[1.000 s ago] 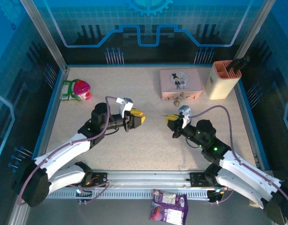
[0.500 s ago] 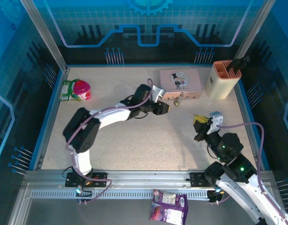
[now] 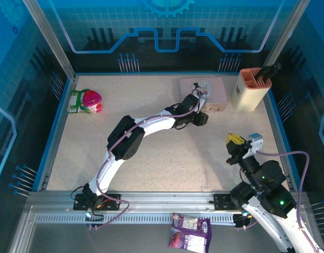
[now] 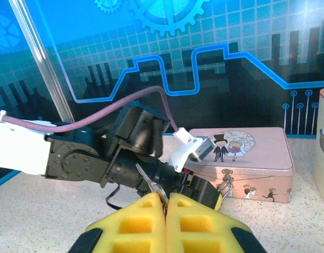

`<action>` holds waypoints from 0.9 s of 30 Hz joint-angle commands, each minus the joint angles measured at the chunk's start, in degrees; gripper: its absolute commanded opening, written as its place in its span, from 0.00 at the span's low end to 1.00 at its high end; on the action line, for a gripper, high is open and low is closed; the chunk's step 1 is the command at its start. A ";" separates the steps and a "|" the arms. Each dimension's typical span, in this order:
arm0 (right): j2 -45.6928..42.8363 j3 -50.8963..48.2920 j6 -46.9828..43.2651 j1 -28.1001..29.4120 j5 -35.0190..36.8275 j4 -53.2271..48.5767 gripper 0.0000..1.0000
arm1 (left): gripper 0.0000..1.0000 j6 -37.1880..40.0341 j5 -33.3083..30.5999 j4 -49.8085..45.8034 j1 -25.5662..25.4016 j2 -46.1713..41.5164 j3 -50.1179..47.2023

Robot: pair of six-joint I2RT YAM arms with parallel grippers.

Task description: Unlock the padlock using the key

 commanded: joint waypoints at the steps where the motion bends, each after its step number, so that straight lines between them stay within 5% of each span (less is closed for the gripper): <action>1: -1.40 -0.35 0.51 -0.47 -0.52 0.07 0.00 | 0.48 -3.20 -5.24 -6.07 0.14 3.56 5.03; 13: -1.89 -1.38 0.86 -0.47 -2.11 0.88 0.00 | 0.63 -5.61 -15.22 -15.36 -0.43 12.81 20.30; 27: -1.67 -2.08 0.95 -0.56 -2.72 1.76 0.00 | 0.63 -10.58 -16.41 -21.68 -0.90 19.85 30.99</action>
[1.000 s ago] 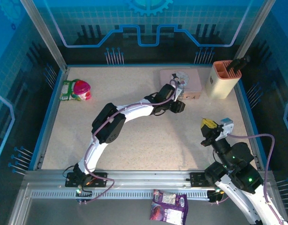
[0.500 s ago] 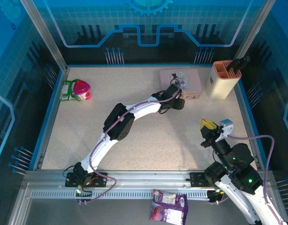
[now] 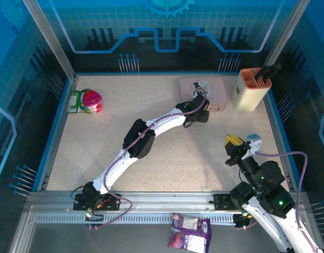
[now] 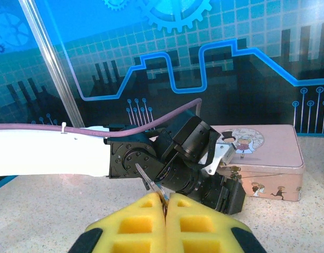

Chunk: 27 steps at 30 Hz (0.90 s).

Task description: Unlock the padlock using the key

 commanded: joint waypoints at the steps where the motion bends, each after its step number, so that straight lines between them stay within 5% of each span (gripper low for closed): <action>1: -0.77 -0.76 0.56 -0.53 -0.93 1.57 0.00 | 0.63 -2.22 -2.02 -2.67 -0.22 2.18 2.82; 17: 0.44 0.21 0.42 -0.54 -1.41 0.81 0.00 | 0.37 -3.02 -3.99 -1.14 -0.96 1.67 1.17; 27: 2.32 0.43 1.45 -0.50 -2.60 0.44 0.00 | 0.31 -2.58 -4.98 10.17 -0.66 -10.16 -19.25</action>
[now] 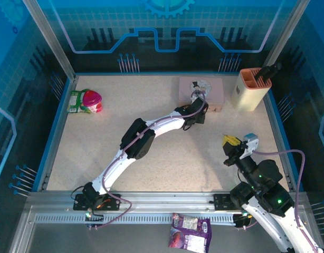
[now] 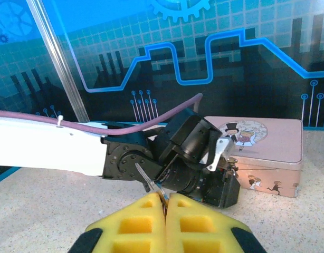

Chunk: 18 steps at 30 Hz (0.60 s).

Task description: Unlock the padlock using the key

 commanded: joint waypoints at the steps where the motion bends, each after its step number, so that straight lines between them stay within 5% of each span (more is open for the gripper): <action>1: 1.18 0.59 1.28 -0.54 -1.33 0.60 0.00 | 0.31 0.23 -0.88 1.64 0.24 -5.48 -7.79; 18: 9.67 -4.42 7.32 -0.54 -5.68 9.30 0.00 | 0.30 0.32 0.17 14.10 5.80 -30.47 -46.65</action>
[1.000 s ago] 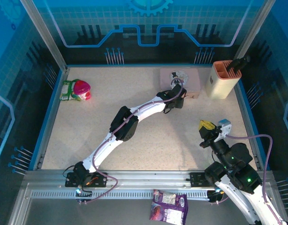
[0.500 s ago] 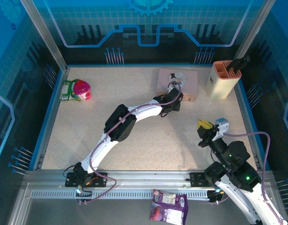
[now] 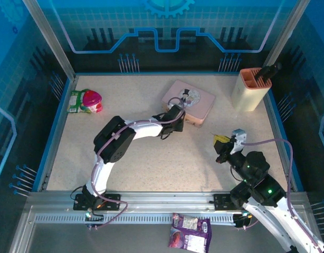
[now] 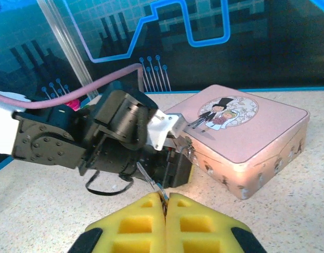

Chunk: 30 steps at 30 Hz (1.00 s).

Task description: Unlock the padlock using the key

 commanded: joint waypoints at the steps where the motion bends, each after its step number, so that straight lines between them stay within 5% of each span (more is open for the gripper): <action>1: 2.17 -1.64 2.79 -0.56 -2.03 5.61 0.00 | 0.30 0.54 -0.28 0.58 1.44 -6.35 -6.20; 11: 12.66 -4.08 7.36 -0.31 -7.12 15.85 0.00 | 0.31 -0.69 -2.54 0.23 2.96 -22.17 -25.84; 18: 16.49 -3.80 7.94 1.27 -7.91 17.04 0.00 | 0.29 -7.88 -10.71 -2.31 -4.73 -32.38 -35.55; 24: 15.45 -4.45 8.38 1.90 -7.11 15.88 0.00 | 0.29 -15.00 -12.31 -1.82 -12.83 -27.51 -31.02; 30: 13.10 -5.87 9.74 1.86 -6.58 13.79 0.00 | 0.30 -13.95 -11.04 0.73 -14.21 -17.68 -20.41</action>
